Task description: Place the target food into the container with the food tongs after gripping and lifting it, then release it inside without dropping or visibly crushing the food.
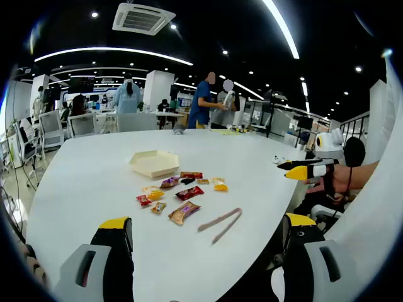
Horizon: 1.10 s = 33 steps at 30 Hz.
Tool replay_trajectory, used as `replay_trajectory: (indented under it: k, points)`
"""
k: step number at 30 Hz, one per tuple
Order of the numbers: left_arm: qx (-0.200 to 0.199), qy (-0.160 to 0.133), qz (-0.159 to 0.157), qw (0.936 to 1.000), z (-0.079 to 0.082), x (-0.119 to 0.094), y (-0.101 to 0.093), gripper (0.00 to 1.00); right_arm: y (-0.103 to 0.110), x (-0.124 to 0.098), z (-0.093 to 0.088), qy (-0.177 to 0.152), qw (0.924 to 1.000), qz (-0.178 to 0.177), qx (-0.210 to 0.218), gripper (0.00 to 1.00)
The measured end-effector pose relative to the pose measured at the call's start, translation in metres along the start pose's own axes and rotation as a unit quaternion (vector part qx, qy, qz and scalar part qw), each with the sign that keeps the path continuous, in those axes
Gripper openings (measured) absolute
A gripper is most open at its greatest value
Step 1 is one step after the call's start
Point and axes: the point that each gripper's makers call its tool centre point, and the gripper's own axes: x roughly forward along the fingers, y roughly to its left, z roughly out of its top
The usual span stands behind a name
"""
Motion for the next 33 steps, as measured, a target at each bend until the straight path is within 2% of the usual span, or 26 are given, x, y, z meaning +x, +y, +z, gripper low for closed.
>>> replay_trajectory:
  k: [5,8,11,17,22,33]
  points:
    - [0.009,0.006,0.003,0.9999,-0.001,0.000,0.001,1.00,0.000,0.000,0.000,0.001,1.0000,0.000,-0.001,0.91]
    - [0.019,0.019,0.014,0.9995,-0.004,0.000,0.005,1.00,0.000,0.000,0.000,0.001,1.0000,0.001,-0.003,0.91]
    - [0.010,0.012,0.015,0.9998,-0.001,-0.001,0.007,1.00,0.000,0.000,-0.001,0.004,1.0000,0.000,-0.004,0.91]
    - [0.003,0.022,0.023,0.9995,-0.001,0.000,0.013,1.00,-0.001,0.000,0.003,0.003,1.0000,-0.001,-0.008,0.91]
    - [0.000,0.017,0.027,0.9995,0.000,-0.001,0.014,1.00,0.001,0.003,0.005,0.004,0.9999,0.002,-0.011,0.91]
    - [-0.010,0.022,0.043,0.9988,-0.007,-0.003,0.020,1.00,0.009,0.009,0.004,0.012,0.9996,0.015,-0.020,0.90]
